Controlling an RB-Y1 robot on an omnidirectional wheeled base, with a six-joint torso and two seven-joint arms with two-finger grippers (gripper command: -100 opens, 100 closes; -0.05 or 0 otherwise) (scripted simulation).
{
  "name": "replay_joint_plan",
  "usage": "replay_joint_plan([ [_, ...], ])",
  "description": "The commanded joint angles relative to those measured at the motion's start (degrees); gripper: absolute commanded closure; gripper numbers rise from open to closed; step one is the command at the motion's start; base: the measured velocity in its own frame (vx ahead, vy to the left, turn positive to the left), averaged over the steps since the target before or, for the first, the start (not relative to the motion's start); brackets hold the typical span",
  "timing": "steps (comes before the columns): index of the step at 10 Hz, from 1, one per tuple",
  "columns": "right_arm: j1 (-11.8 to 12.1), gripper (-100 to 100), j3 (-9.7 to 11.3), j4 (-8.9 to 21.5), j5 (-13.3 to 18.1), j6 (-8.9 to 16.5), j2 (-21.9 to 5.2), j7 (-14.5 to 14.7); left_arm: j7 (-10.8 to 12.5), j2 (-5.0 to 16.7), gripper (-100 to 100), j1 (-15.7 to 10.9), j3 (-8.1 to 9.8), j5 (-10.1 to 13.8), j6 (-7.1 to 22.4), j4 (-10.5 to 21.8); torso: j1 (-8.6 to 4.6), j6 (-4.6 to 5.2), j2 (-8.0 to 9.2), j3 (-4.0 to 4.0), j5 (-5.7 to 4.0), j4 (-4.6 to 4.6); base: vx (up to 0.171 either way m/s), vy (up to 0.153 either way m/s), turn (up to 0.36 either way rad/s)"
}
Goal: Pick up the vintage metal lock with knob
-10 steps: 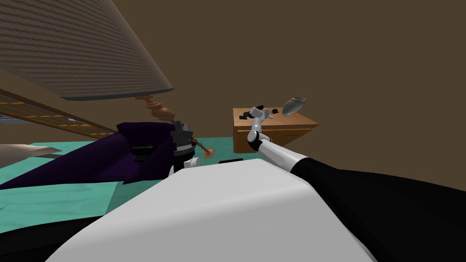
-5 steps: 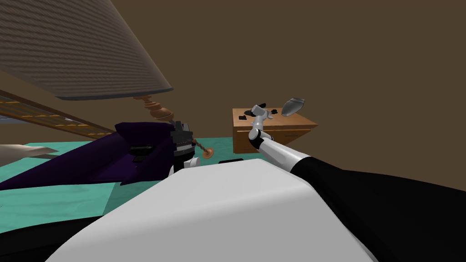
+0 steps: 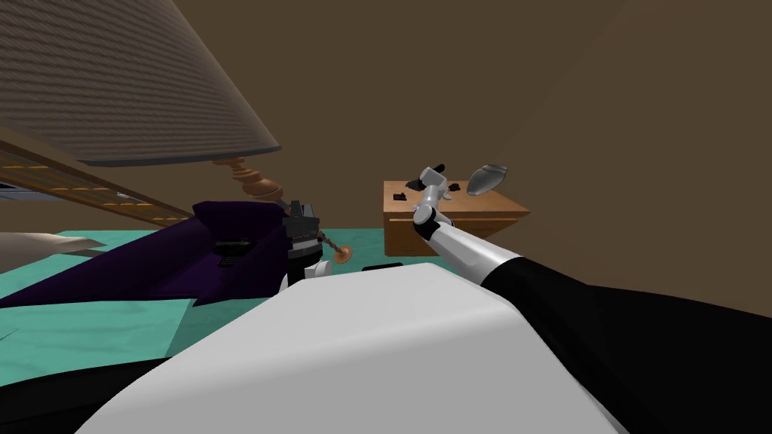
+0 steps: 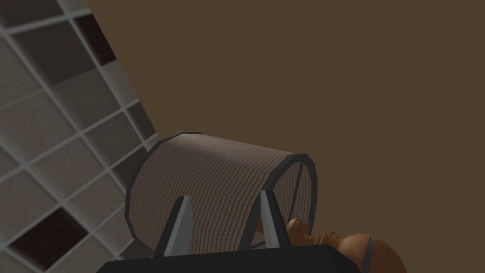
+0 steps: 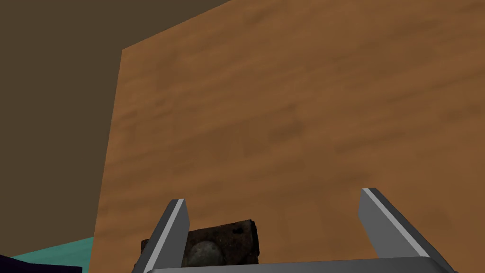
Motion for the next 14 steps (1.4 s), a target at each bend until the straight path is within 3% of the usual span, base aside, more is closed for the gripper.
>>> replay_joint_plan([
  [1,-1.38,-100,-1.40,1.33,1.41,1.92,-0.60,-1.64,0.00,0.00,0,0.00,0.00,0.00,0.00,0.00,0.00,0.00,0.00,0.00,0.00,0.00,0.045,-0.087,0.079],
  [8,-5.92,-100,-5.85,6.78,5.92,11.42,-4.41,-9.34,0.00,0.00,0,0.00,0.00,0.00,0.00,0.00,0.12,-0.01,0.11,0.06,0.02,0.02,0.022,-0.070,0.107],
  [14,-8.17,-100,-7.33,11.47,7.67,20.47,-9.44,-16.92,0.00,0.00,0,-0.01,0.00,0.00,0.00,0.00,0.18,-0.01,0.20,0.11,0.04,0.04,0.002,-0.056,0.154],
])
